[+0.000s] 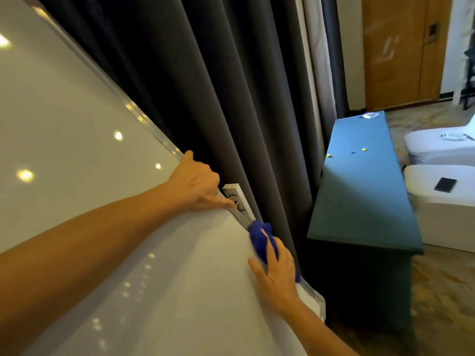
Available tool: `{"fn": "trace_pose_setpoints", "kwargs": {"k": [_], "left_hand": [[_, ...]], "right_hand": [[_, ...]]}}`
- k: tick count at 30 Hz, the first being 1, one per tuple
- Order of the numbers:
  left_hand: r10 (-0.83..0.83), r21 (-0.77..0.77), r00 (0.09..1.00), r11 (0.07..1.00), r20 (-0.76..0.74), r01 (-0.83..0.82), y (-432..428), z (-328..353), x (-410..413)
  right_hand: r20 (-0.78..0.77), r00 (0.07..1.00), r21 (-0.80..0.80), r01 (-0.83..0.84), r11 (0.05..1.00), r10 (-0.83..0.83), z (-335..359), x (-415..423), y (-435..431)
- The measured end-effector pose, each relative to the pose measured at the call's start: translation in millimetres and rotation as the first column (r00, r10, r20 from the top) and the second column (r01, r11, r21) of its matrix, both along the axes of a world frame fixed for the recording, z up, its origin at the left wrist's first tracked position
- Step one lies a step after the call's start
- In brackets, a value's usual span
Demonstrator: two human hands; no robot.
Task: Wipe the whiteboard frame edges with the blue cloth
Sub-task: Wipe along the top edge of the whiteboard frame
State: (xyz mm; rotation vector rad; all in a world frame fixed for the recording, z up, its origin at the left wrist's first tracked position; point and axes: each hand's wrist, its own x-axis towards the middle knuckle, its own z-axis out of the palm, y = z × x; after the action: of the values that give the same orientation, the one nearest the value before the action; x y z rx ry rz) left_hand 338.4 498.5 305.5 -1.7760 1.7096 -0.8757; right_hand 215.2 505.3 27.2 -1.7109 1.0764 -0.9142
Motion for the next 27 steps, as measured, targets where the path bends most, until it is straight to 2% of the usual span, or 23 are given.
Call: {"fn": "trace_pose_setpoints", "kwargs": {"k": [2,4,5,7,9,11,13,14,17,19,23,25,27], "left_hand": [[0.018,-0.002,1.0,1.0,-0.006,-0.018,1,1,-1],[0.032,0.0,0.999,1.0,-0.022,-0.032,2,0,-4],[0.021,-0.011,1.0,1.0,-0.021,-0.021,2,0,-6],[0.027,-0.013,0.999,1.0,-0.018,-0.027,0,1,-10],[0.032,-0.009,0.999,0.999,-0.017,-0.032,-1,1,-14],[0.013,-0.014,1.0,1.0,0.007,-0.013,-4,2,-16],[0.026,-0.007,1.0,1.0,-0.005,-0.026,0,0,-17],[0.024,-0.015,1.0,1.0,-0.006,-0.025,0,0,-18],[0.045,-0.016,0.999,0.999,-0.016,-0.045,2,2,-20],[0.039,-0.024,0.999,0.999,-0.025,-0.04,2,1,-23],[0.064,-0.013,0.998,0.998,0.013,-0.064,3,1,-28],[0.089,-0.037,0.995,0.995,0.042,-0.087,5,2,-33],[0.105,-0.084,0.993,0.991,0.056,-0.101,8,-4,-40]], "right_hand": [[-0.145,0.983,0.201,0.139,0.97,-0.111,-40,-25,-5],[-0.26,0.957,0.352,0.217,0.91,-0.128,-57,-40,-5],[-0.246,0.957,0.35,0.237,0.906,-0.155,-51,-39,-6],[-0.085,0.982,0.25,0.187,0.95,-0.171,-14,-20,-7],[0.033,0.998,0.061,0.049,0.997,-0.051,27,3,-3],[0.055,0.997,-0.111,-0.04,0.993,0.047,43,12,0],[0.023,0.997,-0.105,-0.074,0.992,0.077,24,-3,1],[-0.004,0.999,-0.053,-0.043,0.998,0.043,3,-16,1],[-0.159,0.986,0.264,0.082,0.961,-0.04,-52,-59,-6],[-0.165,0.986,0.342,0.089,0.936,-0.034,-57,-66,-8],[0.022,0.998,0.118,-0.058,0.991,0.055,-15,-38,-1],[0.048,0.994,0.004,-0.098,0.995,0.098,-9,-40,0],[0.038,0.993,0.016,-0.117,0.993,0.116,-25,-53,-11]]}}
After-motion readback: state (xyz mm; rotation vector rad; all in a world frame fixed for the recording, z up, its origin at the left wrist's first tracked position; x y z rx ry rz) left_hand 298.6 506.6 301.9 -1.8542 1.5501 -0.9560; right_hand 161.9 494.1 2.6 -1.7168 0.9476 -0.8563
